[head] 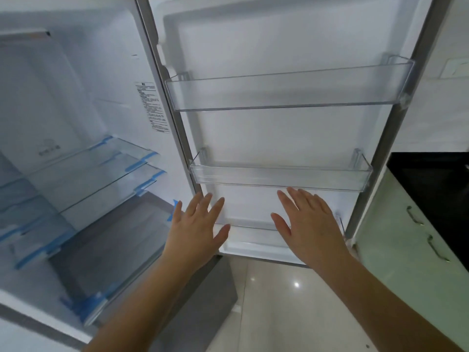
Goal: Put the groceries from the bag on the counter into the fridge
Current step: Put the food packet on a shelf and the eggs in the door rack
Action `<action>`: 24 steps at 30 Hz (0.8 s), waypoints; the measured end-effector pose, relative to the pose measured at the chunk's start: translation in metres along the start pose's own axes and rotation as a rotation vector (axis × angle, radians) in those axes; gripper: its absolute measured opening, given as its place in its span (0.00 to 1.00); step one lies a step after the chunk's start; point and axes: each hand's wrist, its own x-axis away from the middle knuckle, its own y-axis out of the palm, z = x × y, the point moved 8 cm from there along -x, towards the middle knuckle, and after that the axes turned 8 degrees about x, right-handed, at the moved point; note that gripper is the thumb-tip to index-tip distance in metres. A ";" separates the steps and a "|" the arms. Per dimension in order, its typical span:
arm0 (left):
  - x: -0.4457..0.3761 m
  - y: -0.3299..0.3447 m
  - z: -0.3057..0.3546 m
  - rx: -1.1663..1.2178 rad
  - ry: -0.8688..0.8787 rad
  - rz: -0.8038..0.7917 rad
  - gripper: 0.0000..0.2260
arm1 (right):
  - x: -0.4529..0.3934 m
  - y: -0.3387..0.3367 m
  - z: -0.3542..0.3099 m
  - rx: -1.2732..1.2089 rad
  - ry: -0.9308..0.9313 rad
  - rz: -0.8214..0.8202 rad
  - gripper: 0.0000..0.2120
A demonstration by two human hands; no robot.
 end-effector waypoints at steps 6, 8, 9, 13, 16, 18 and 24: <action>0.021 -0.009 -0.012 0.020 -0.015 0.042 0.35 | 0.019 -0.003 -0.015 -0.016 0.012 -0.040 0.31; 0.026 -0.009 -0.018 0.012 -0.013 0.022 0.37 | 0.028 -0.008 -0.023 -0.022 0.028 -0.028 0.30; 0.029 -0.011 -0.020 0.017 -0.005 0.016 0.37 | 0.032 -0.011 -0.028 -0.019 0.032 -0.025 0.31; 0.036 -0.017 -0.027 0.055 0.044 -0.003 0.32 | 0.046 -0.020 -0.051 0.011 0.054 -0.044 0.32; 0.043 -0.025 -0.035 0.078 0.104 0.019 0.34 | 0.056 -0.028 -0.071 0.038 0.087 -0.039 0.31; 0.050 -0.031 -0.042 0.097 0.141 0.010 0.34 | 0.062 -0.032 -0.085 0.055 0.105 -0.026 0.30; 0.068 -0.033 -0.052 0.116 0.258 0.016 0.30 | 0.085 -0.047 -0.114 0.096 0.178 0.013 0.29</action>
